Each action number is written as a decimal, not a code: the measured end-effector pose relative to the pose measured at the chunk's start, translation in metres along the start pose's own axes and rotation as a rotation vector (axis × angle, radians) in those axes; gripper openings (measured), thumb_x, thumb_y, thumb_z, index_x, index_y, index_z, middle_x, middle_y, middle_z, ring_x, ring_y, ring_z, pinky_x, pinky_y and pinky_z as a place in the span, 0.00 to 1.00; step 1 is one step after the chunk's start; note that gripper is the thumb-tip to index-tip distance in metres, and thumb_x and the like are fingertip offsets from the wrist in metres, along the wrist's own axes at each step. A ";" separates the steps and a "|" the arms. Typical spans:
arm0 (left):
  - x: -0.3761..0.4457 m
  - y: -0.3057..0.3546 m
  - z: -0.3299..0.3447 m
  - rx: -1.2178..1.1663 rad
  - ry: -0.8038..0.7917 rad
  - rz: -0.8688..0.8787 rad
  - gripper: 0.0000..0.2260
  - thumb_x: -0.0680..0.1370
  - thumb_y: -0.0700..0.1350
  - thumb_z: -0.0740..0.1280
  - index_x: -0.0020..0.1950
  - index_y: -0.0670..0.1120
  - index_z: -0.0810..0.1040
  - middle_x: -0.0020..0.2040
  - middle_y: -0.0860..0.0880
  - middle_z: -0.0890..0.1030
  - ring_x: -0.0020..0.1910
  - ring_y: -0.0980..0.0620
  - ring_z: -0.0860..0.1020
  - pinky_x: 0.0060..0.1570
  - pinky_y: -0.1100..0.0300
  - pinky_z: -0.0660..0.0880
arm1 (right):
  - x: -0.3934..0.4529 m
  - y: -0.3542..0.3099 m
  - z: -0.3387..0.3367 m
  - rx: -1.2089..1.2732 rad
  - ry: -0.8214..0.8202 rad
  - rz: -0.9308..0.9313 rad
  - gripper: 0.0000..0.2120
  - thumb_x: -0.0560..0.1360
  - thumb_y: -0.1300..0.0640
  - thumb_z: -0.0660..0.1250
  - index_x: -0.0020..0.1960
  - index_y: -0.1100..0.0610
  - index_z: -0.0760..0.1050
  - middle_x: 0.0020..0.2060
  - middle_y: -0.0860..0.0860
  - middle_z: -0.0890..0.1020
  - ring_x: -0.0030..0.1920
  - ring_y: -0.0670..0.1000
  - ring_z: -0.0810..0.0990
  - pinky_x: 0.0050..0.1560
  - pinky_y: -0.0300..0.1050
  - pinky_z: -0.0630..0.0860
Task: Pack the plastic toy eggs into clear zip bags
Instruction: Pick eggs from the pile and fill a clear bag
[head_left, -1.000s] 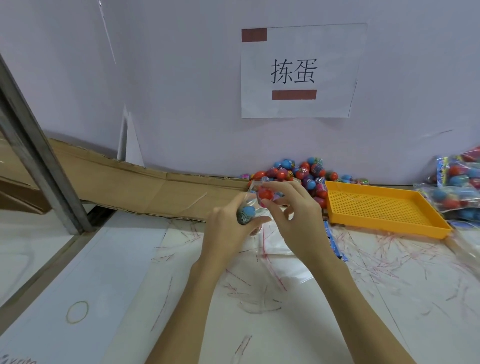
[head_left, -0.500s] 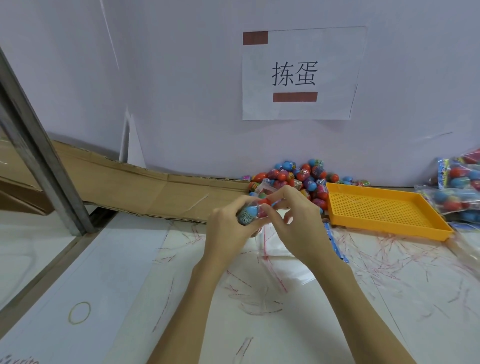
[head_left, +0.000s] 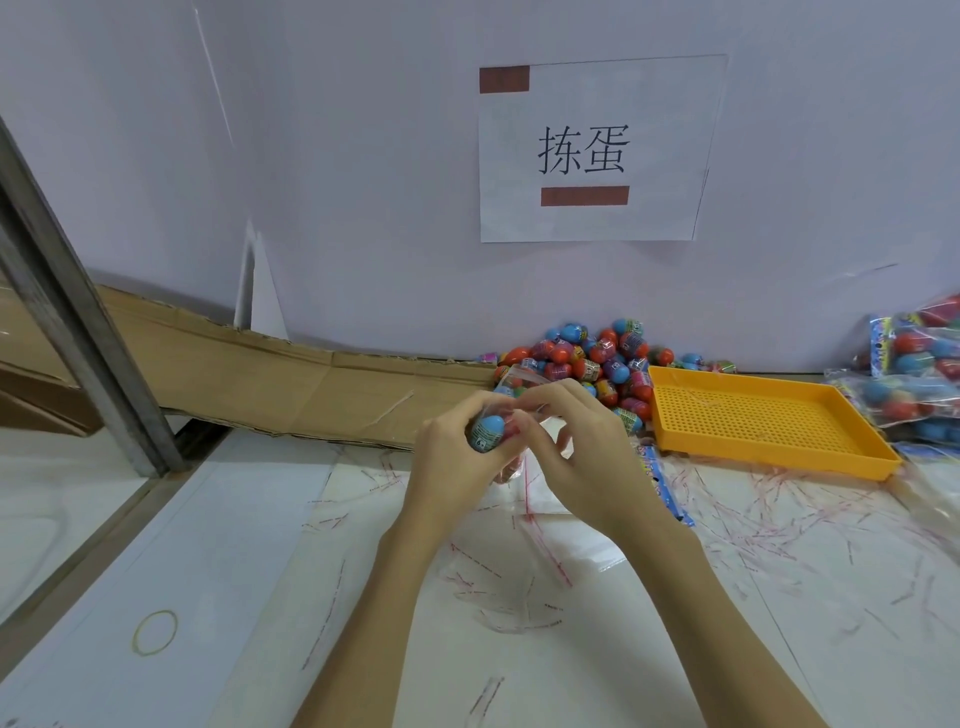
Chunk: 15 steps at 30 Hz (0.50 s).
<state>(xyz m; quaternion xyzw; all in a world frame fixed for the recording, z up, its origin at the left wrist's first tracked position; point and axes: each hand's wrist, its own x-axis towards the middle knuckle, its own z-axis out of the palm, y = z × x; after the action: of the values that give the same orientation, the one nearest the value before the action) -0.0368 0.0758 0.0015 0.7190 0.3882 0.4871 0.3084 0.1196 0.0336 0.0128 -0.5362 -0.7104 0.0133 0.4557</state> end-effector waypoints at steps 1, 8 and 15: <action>0.000 -0.002 0.000 0.005 -0.003 0.000 0.16 0.74 0.55 0.76 0.59 0.51 0.84 0.46 0.56 0.86 0.45 0.54 0.85 0.44 0.56 0.85 | 0.000 0.000 0.001 0.002 -0.008 0.000 0.08 0.82 0.52 0.65 0.57 0.53 0.80 0.52 0.43 0.79 0.49 0.42 0.77 0.44 0.30 0.72; 0.003 -0.003 0.001 0.000 0.012 -0.009 0.20 0.71 0.59 0.76 0.59 0.52 0.83 0.49 0.59 0.84 0.48 0.59 0.83 0.44 0.70 0.80 | 0.001 0.005 0.004 0.014 0.014 0.005 0.10 0.82 0.60 0.66 0.61 0.56 0.81 0.58 0.46 0.76 0.54 0.42 0.75 0.50 0.31 0.75; 0.007 -0.006 -0.004 -0.325 0.100 -0.233 0.13 0.71 0.56 0.79 0.53 0.55 0.85 0.49 0.57 0.87 0.47 0.56 0.86 0.46 0.54 0.85 | 0.006 -0.002 -0.005 0.359 0.177 0.290 0.16 0.78 0.50 0.72 0.64 0.49 0.75 0.53 0.41 0.83 0.54 0.37 0.81 0.50 0.32 0.79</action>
<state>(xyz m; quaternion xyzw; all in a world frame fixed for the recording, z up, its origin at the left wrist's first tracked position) -0.0403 0.0851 0.0010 0.5851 0.3996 0.5394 0.4550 0.1215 0.0349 0.0207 -0.5421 -0.5697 0.1575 0.5973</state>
